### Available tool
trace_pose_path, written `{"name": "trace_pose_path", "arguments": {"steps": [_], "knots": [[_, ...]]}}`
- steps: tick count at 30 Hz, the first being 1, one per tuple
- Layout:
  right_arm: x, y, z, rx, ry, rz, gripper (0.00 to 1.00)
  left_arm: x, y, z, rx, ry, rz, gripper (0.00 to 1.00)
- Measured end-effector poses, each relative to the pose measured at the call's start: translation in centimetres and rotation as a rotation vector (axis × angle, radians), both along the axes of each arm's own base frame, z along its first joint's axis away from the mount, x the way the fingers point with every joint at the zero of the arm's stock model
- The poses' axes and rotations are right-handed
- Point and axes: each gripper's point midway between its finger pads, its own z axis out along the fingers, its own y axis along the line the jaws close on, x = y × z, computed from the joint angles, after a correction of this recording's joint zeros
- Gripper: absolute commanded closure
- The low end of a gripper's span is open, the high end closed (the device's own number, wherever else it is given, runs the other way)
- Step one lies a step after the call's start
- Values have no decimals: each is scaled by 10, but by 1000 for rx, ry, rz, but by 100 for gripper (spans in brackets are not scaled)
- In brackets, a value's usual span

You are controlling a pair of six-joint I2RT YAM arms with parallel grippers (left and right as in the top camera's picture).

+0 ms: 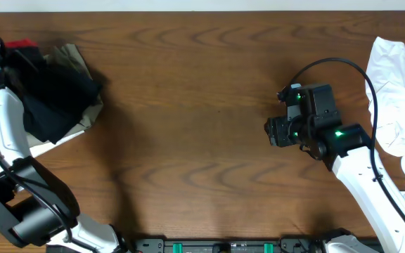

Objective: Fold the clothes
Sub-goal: 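Carry the bundle left with the left gripper onto the clothes stack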

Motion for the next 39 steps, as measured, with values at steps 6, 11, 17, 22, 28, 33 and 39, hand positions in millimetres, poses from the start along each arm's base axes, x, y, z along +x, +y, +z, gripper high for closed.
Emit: {"name": "trace_pose_path", "arguments": {"steps": [6,11,17,22,28,33,39], "knots": [[0,0,0,0,0,0,33,-11,18,-2,-1,3,41,83],[-1,0,0,-1,3,0,32,-19,31,-1,-3,1,74,15],[-2,-1,-1,-3,11,0,31,-28,45,1,-9,-9,117,13],[-3,-1,-2,-4,13,0,31,-31,50,1,-41,-29,150,13],[-3,-1,-2,-4,13,0,31,-16,26,3,-167,-101,57,31],[-3,-1,-2,-4,13,0,31,-8,0,4,-285,-138,-42,81],[-3,-1,-2,-4,14,0,31,-4,-14,3,-355,-161,-97,72]]}}
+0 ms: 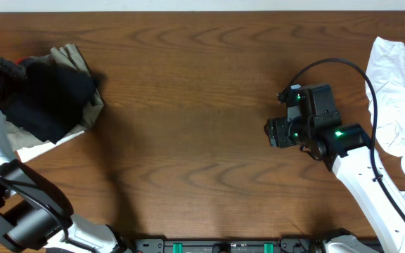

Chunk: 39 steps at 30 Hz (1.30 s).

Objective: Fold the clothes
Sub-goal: 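Carry the bundle left with the left gripper onto the clothes stack, then release the bundle on the stack and lift the left gripper away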

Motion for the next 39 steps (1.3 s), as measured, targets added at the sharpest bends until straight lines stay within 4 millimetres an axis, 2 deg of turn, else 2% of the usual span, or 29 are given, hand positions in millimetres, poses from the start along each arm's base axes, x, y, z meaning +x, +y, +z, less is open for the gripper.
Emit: {"name": "trace_pose_path", "arguments": {"steps": [2,4,8,10,13,15,18,22,24,25,28,29,32,34,37,39], "knots": [[0,0,0,0,0,0,31,3,-1,-11,-34,12,-3,68],[0,0,0,0,1,0,31,5,-1,-30,-62,41,-8,58],[-1,0,0,-1,3,0,30,6,-3,-92,-163,145,-5,43],[-1,0,-1,-2,7,0,30,4,-6,-118,-214,189,-8,40],[-3,-1,-2,-4,15,0,30,6,-11,-122,-249,182,-27,40],[-3,-1,-2,-4,15,0,30,7,-11,-118,-262,160,-37,48],[-3,-1,-2,-4,14,0,30,12,-10,-112,-283,109,-60,50],[-3,-1,-2,-4,15,0,30,19,-11,-94,-280,30,-96,46],[-3,-1,-2,-4,15,0,28,20,-16,-74,-259,-12,-115,41],[-3,-1,-2,-4,15,0,25,21,-18,-58,-240,-38,-125,39],[-2,-1,-1,-4,8,-3,1,17,-33,8,-143,-136,-173,34],[-1,-1,-1,-6,2,2,1,13,-42,30,-105,-163,-199,30],[5,1,3,-1,-26,4,1,-4,-83,85,13,-207,-283,20],[10,2,6,5,-51,3,1,-14,-117,106,80,-206,-345,13],[22,5,15,22,-112,2,1,-27,-176,117,158,-169,-469,0],[30,7,21,33,-150,2,1,-36,-210,112,184,-127,-555,2]]}}
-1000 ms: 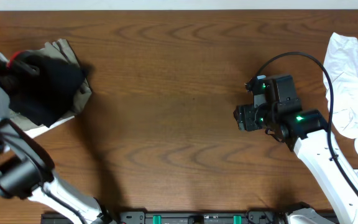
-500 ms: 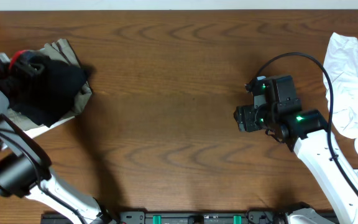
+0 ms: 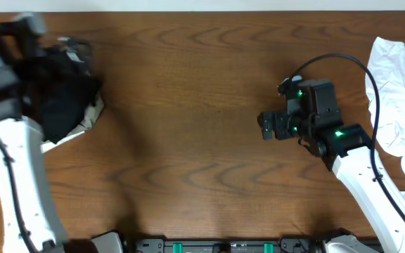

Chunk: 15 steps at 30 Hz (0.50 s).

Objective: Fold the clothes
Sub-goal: 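Release the bundle on the stack and lift the left gripper away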

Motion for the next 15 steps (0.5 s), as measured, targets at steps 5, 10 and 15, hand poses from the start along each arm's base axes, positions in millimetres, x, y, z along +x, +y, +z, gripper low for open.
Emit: {"name": "trace_pose_path", "arguments": {"steps": [5,10,15], "knots": [[21,0,18,21,-108,-19,1,-21,-71,-24,123,115,-168,2],[31,-27,20,18,-121,-106,1,-30,-86,-37,246,165,-188,2],[10,-41,4,0,-8,-135,1,-43,-77,-50,290,244,-166,2]]}}
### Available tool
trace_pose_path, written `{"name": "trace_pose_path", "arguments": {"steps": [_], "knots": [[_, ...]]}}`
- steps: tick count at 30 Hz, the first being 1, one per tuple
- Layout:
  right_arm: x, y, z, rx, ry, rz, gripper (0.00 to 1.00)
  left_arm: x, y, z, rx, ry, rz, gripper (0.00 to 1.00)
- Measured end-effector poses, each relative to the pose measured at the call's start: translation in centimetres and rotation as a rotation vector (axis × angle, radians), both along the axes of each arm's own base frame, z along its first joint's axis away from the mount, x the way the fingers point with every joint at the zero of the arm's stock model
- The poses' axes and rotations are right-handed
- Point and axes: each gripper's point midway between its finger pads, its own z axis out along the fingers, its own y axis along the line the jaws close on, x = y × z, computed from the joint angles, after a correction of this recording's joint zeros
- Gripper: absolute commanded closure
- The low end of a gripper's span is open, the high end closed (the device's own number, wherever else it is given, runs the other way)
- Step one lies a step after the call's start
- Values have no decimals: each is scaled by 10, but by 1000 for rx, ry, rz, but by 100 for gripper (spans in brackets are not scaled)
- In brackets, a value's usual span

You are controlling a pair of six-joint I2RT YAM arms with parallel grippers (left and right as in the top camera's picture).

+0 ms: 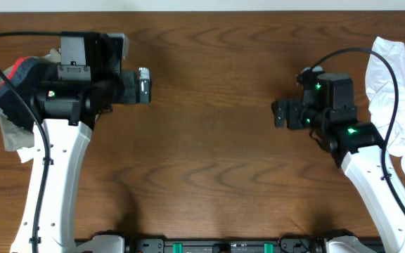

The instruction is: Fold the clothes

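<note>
A pile of clothes (9,95) lies at the table's left edge, showing red, dark and khaki cloth, partly hidden under my left arm. My left gripper (145,84) points right over bare wood just right of the pile; it looks open and holds nothing. A heap of white clothes (399,84) lies at the right edge. My right gripper (277,113) hovers over bare wood left of the white heap, pointing left, and it looks open and empty.
The brown wooden table (202,161) runs between the two arms. A black cable (371,53) loops from the right arm over the edge of the white heap. The arms' bases sit along the front edge.
My left arm has swung right; its gripper, which was over the dark pile, now sits over bare wood right of it. The right gripper has shifted slightly up and right.
At first my left arm was at the far left edge beside a black garment lying on khaki cloth. It then stood at the pile's left side, then over the pile. Now its gripper is past the pile, empty. The right arm stayed roughly in place.
</note>
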Motion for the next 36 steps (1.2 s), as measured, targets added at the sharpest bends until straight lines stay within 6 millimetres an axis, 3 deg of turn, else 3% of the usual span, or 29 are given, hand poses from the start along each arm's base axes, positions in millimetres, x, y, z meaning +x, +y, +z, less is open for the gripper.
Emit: {"name": "trace_pose_path", "arguments": {"steps": [3,8,12,15,19,22,29,36], "knots": [[-16,-3,7,3,18,-5,1,-10,3,-6,15,46,4,2],[-51,-19,50,6,-72,-71,1,-25,4,4,15,9,1,2],[-80,-28,83,12,-205,-104,1,-63,6,26,9,-125,-1,2],[-104,-31,88,34,-285,-114,1,-98,8,38,2,-254,-2,2],[-129,-42,67,65,-328,-182,1,-129,10,38,-5,-371,-1,2],[-135,-47,53,75,-327,-212,1,-141,11,31,-6,-392,-1,2],[-150,-52,16,47,-214,-240,1,-149,11,30,-7,-404,-1,2],[-169,-58,-6,4,-100,-245,1,-149,11,30,-7,-403,-1,2]]}}
